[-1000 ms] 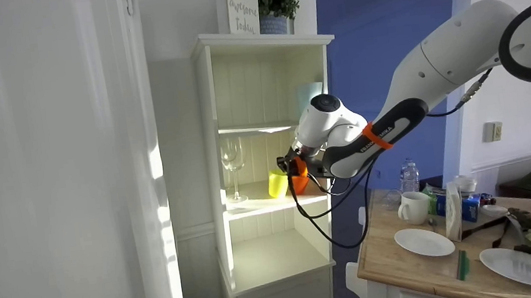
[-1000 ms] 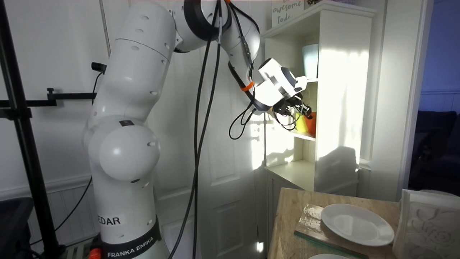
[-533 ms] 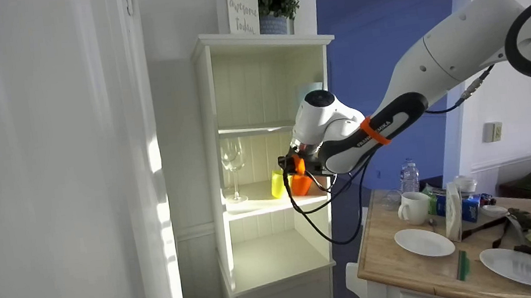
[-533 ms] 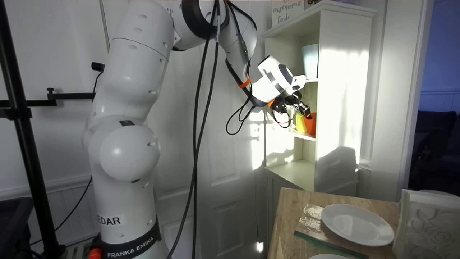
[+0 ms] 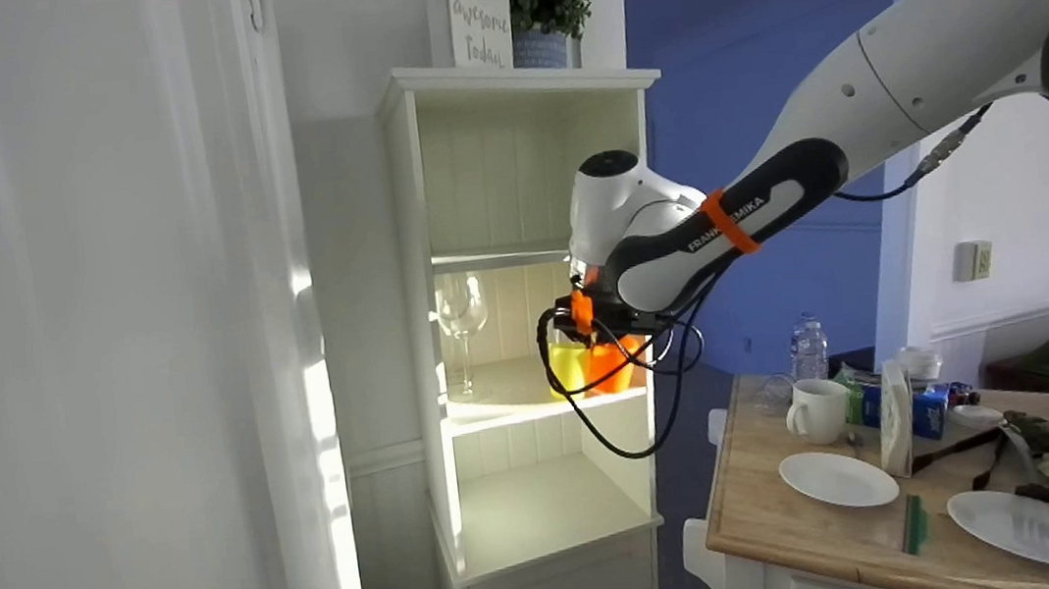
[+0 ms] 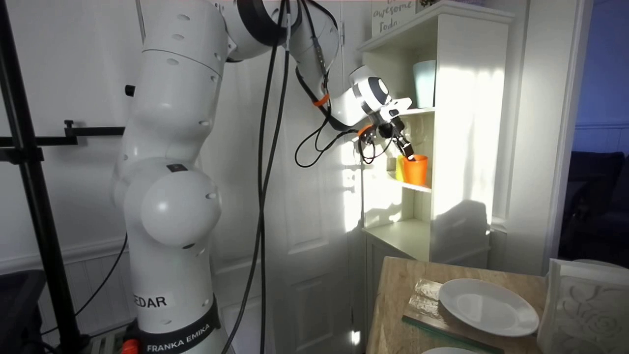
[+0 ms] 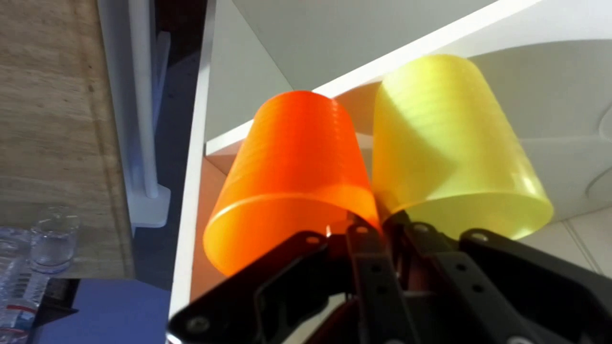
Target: Remove the plastic cups from the second shelf from the top and put them on the table
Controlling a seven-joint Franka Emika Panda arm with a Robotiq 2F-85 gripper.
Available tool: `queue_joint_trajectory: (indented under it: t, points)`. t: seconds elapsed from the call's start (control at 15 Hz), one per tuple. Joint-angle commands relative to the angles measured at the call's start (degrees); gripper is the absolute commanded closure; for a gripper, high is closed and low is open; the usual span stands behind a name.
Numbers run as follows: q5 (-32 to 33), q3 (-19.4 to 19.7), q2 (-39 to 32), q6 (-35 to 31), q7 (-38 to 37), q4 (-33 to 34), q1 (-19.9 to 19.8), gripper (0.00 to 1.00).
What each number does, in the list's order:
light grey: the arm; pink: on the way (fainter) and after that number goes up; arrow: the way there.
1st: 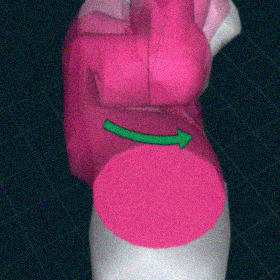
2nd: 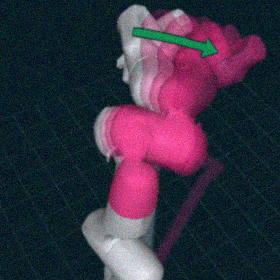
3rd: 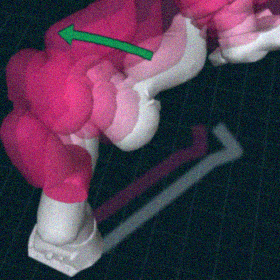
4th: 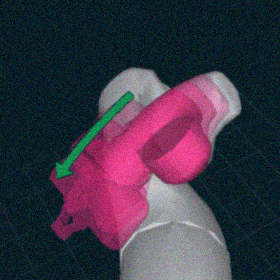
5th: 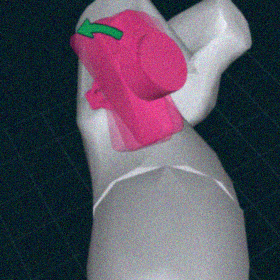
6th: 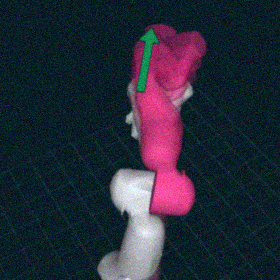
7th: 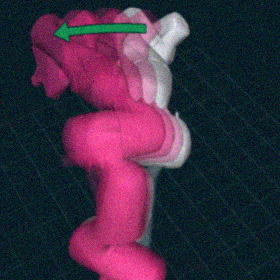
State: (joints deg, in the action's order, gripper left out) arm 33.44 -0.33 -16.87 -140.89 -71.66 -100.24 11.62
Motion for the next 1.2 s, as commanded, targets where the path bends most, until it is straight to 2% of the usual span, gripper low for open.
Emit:
queue_joint_trajectory:
  t: [0.0,0.6,1.13]
  points:
    - [-5.59,-0.7,2.37,6.72,1.26,-1.18,0.82,0.98]
    - [-11.93,-3.0,11.14,14.69,5.27,-8.67,-0.21,0.98]
    - [-16.39,-2.38,24.34,13.6,7.44,-20.92,-4.76,0.98]
